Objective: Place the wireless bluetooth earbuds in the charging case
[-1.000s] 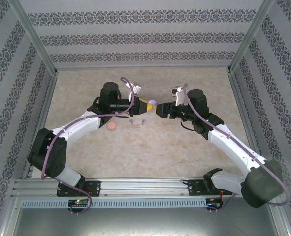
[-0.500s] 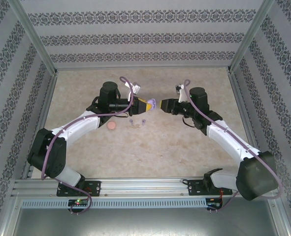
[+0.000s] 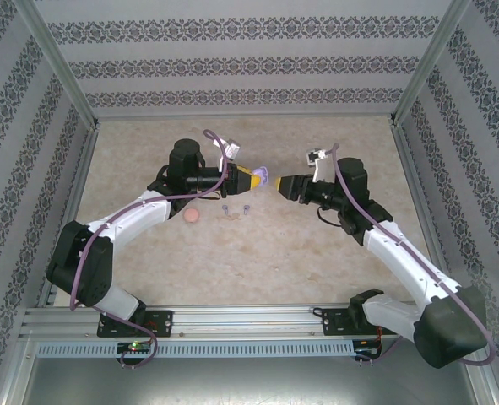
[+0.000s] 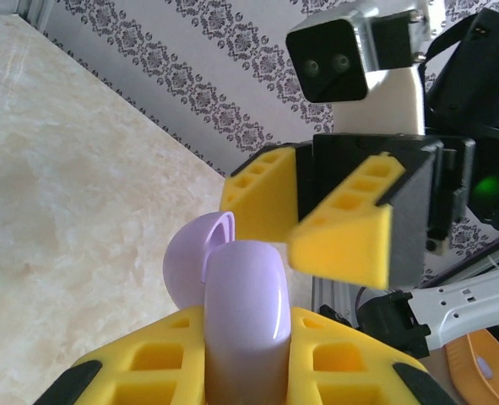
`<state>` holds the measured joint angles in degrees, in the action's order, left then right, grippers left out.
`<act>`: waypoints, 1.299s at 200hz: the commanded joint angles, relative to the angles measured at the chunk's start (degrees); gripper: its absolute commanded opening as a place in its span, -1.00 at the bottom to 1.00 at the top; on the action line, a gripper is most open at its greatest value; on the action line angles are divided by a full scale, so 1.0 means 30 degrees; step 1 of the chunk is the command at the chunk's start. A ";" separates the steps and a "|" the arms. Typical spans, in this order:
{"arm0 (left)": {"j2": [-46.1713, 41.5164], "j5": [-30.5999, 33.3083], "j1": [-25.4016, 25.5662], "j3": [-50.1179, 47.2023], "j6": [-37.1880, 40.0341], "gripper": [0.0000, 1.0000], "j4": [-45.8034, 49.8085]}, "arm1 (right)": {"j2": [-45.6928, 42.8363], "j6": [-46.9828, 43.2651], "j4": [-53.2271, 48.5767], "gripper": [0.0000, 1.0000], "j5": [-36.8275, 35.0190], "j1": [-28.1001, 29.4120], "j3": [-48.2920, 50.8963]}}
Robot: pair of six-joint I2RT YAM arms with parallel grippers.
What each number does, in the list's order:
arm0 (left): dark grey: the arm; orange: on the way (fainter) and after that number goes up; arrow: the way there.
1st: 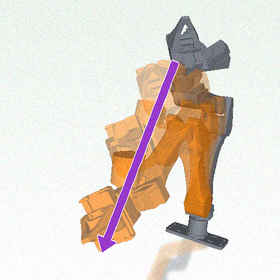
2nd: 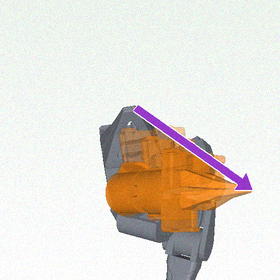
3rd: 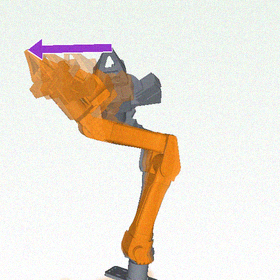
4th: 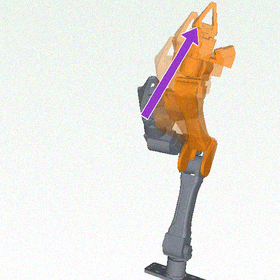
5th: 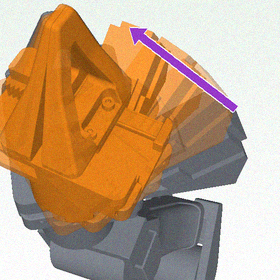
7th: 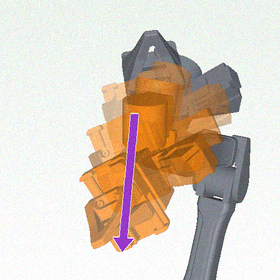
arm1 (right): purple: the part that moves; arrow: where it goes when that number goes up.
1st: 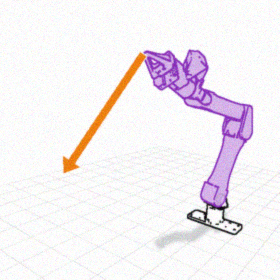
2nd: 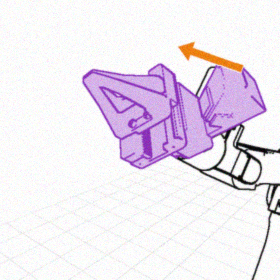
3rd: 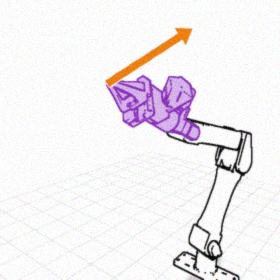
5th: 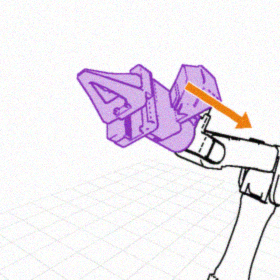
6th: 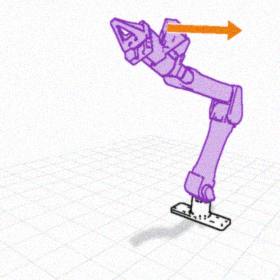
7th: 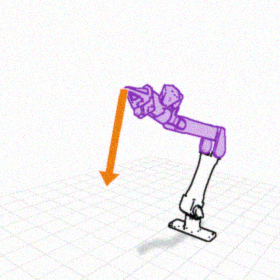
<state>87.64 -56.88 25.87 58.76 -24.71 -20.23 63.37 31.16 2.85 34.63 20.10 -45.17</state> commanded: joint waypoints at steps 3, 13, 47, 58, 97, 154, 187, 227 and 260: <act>-0.0124 -0.0492 0.0056 0.0251 -0.0435 -1.00 -0.1314 | 0.0298 -0.0240 0.0263 -0.03 -0.0034 0.0549 -0.0808; -0.0121 -0.0492 0.0056 0.0298 -0.0439 -1.00 -0.1295 | 0.0529 -0.0251 0.0334 -0.05 -0.0203 0.0656 -0.0979; -0.0115 -0.0492 0.0069 0.0420 -0.0531 -1.00 -0.1325 | 0.1251 -0.0199 0.0572 -0.08 -0.0476 0.0903 -0.1463; -0.0083 -0.0466 0.0083 0.0463 -0.0596 -1.00 -0.1351 | 0.1475 -0.0194 0.0587 -0.09 -0.0571 0.0987 -0.1581; -0.0014 -0.0536 0.0097 0.0481 -0.0642 -1.00 -0.1410 | 0.2044 -0.0115 0.0807 -0.13 -0.0688 0.1034 -0.1863; -0.0038 -0.0651 0.0124 0.0394 -0.0846 -1.00 -0.1745 | 0.2852 0.0038 0.0940 -0.22 -0.0971 0.1094 -0.2342; -0.0089 -0.0659 0.0116 0.0376 -0.0820 -1.00 -0.1831 | 0.3106 0.0023 0.1108 -0.25 -0.0473 0.1210 -0.2441; -0.0040 -0.1003 0.0109 0.0480 -0.0765 -1.00 -0.1805 | 0.2926 -0.0439 0.0965 -0.26 0.0382 0.1102 -0.2250; -0.0013 -0.1549 0.0113 0.0601 -0.0857 -1.00 -0.1845 | 0.3183 -0.0551 0.1011 -0.32 0.1044 0.0951 -0.2390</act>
<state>87.66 -58.17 25.87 58.76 -27.00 -22.37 72.27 31.09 4.16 35.07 23.03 -50.89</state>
